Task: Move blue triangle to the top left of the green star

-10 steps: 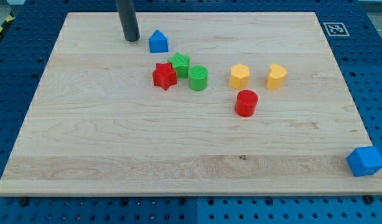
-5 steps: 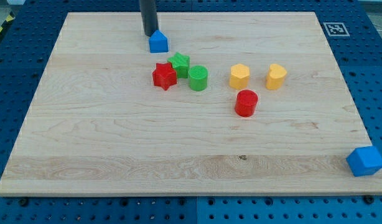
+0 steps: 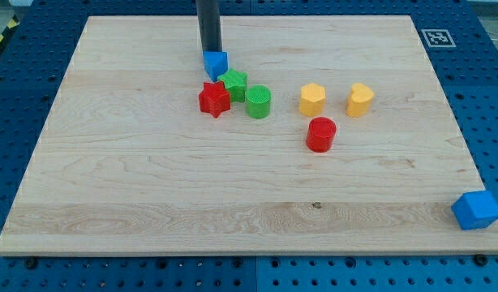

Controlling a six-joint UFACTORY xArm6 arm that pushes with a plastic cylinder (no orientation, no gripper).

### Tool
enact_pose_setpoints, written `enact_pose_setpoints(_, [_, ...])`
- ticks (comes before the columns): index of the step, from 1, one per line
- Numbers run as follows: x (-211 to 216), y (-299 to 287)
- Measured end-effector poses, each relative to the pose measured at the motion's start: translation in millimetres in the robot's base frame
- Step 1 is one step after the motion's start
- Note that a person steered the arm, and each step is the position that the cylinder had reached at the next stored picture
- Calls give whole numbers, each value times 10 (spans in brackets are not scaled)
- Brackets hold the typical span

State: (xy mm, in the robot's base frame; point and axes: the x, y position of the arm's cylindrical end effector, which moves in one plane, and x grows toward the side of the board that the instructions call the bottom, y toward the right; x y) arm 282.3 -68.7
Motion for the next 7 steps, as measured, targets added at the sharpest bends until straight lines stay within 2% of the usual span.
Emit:
enact_pose_setpoints(1, [-185, -73])
enact_pose_setpoints(4, [-143, -74])
enact_pose_setpoints(7, [621, -74])
